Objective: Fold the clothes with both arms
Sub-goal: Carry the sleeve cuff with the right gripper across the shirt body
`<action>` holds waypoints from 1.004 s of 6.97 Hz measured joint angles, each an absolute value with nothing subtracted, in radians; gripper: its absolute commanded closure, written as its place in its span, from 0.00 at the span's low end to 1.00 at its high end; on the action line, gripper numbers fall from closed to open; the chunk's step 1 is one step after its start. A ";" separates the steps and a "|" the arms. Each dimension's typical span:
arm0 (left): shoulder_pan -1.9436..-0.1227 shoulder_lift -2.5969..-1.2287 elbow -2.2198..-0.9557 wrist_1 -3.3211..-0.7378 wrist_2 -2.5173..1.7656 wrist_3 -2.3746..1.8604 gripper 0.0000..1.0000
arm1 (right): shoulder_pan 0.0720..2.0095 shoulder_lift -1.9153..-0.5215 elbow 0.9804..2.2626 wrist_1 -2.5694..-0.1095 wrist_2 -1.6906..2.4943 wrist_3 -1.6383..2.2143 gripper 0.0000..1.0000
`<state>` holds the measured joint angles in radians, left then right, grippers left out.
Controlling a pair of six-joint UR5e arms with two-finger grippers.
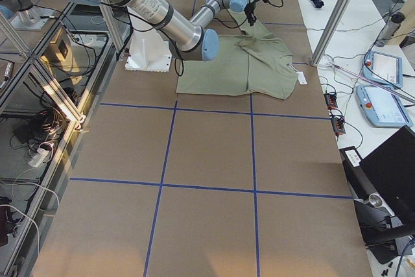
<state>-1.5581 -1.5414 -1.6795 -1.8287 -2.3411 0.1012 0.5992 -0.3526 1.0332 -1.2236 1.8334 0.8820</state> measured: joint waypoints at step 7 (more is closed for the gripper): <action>-1.546 -1.525 -1.573 -2.122 -2.337 -0.240 0.00 | 0.651 -0.467 1.299 -1.547 1.932 1.100 0.00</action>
<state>-1.5462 -1.5250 -1.5732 -2.1217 -2.3370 -0.2396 0.6510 -0.4673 1.2995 -1.5474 1.9316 1.0996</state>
